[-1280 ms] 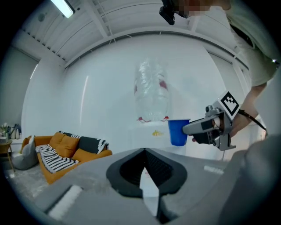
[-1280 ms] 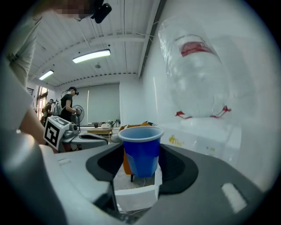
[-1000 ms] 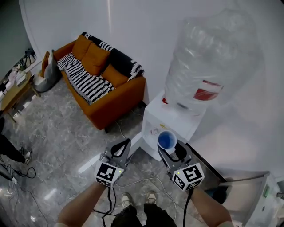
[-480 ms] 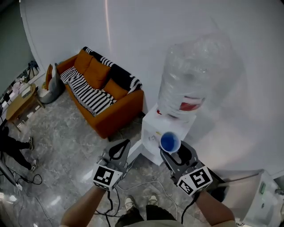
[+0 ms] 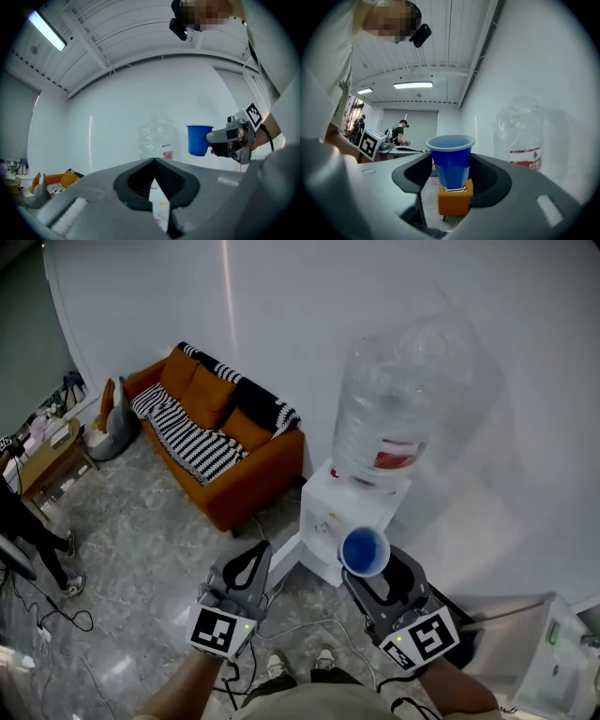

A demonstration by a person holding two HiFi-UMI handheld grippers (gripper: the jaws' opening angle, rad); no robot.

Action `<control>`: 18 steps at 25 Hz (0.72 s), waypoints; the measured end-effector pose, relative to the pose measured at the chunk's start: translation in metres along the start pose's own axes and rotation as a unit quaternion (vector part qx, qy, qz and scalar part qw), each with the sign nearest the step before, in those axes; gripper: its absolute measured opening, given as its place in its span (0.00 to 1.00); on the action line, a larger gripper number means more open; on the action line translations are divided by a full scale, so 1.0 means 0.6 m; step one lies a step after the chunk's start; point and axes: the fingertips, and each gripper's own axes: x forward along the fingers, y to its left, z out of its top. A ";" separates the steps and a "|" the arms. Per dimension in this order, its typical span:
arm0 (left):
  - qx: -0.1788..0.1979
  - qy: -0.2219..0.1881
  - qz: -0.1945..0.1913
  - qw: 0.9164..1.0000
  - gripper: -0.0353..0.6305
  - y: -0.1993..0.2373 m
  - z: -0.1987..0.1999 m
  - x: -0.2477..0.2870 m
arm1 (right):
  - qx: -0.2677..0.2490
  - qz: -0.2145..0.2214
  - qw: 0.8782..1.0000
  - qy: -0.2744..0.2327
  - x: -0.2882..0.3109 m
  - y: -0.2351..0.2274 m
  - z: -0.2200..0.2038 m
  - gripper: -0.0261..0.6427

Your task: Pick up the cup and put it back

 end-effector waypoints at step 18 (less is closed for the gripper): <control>0.007 0.005 0.011 1.000 0.06 -0.009 0.027 -0.055 | -0.006 -0.009 1.000 -0.002 -0.026 0.028 0.018 0.42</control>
